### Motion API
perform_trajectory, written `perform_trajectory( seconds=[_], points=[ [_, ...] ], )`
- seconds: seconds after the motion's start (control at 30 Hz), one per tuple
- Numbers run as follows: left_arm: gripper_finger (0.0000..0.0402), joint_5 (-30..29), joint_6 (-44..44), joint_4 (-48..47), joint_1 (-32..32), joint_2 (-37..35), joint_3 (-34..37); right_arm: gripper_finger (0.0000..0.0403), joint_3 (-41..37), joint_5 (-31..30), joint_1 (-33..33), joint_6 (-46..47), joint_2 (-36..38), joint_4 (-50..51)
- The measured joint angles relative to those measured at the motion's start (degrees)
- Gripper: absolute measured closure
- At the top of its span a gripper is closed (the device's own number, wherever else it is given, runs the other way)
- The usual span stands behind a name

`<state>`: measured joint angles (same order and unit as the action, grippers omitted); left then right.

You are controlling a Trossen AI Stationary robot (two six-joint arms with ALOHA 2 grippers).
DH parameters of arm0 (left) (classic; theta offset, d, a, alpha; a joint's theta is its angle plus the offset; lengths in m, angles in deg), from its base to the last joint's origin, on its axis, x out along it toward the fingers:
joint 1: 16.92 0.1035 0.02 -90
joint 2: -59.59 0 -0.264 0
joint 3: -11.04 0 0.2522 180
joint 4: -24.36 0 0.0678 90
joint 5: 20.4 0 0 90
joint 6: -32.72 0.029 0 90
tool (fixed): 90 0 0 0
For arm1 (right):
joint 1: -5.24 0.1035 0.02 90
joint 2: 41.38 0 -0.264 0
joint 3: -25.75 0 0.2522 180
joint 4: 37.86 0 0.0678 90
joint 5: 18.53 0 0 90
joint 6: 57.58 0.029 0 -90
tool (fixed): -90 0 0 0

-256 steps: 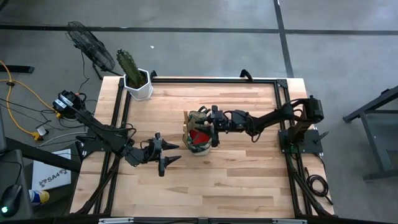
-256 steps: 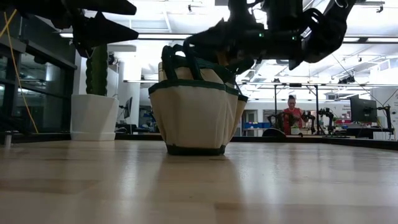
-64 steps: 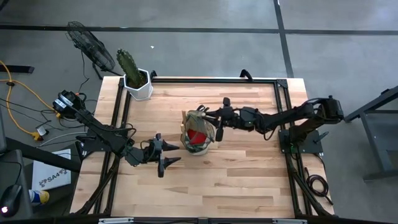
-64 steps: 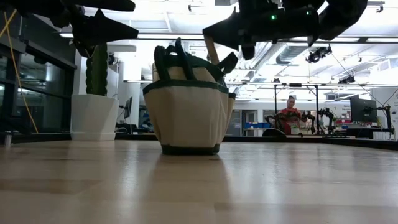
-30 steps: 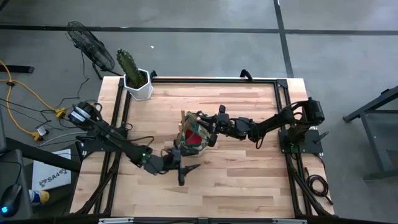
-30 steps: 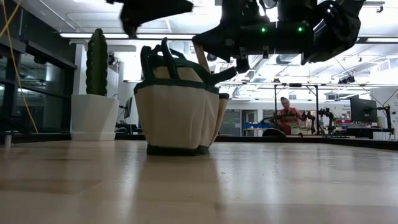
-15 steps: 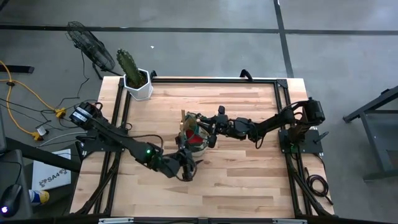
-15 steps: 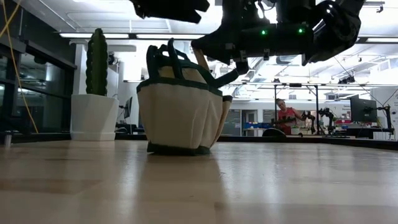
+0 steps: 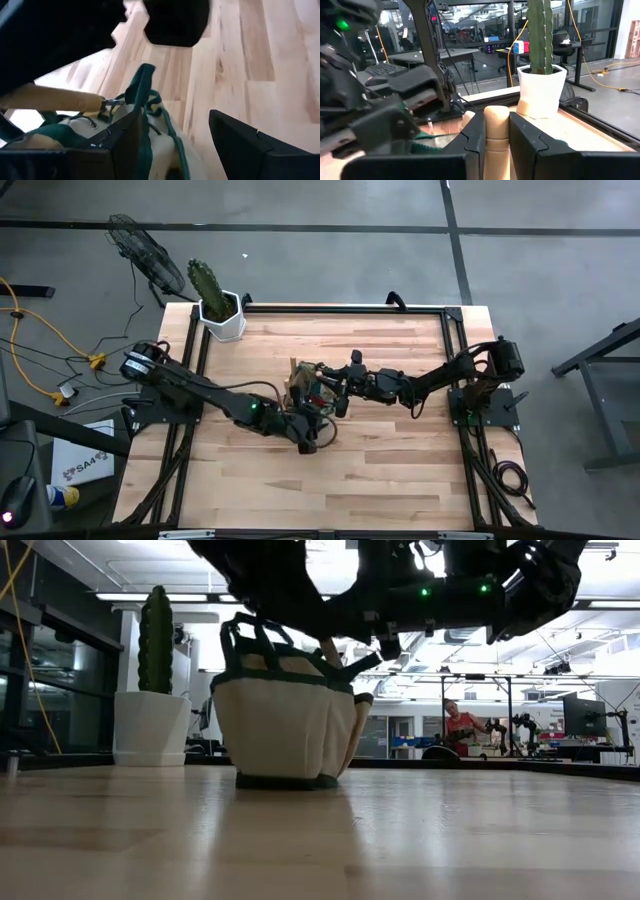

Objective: Pick & Place Garden tools in Gardening bag
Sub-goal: Put the brown hand rake into the gardening bag

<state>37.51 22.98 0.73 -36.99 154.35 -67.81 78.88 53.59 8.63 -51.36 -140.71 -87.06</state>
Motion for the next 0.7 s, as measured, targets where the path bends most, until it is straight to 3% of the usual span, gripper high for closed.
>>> perform_trajectory(
  seconds=[0.33,0.7],
  points=[
    [0.0177,-1.1,-2.8,-15.5,-0.1,0.1,-7.1,0.0354,0.0,0.0,0.0,0.0,0.0,0.8],
    [0.0177,0.3,-2.2,-18.5,1.6,4.5,-7.7,0.0354,-0.1,0.0,0.0,0.0,0.0,0.6]
  ],
)
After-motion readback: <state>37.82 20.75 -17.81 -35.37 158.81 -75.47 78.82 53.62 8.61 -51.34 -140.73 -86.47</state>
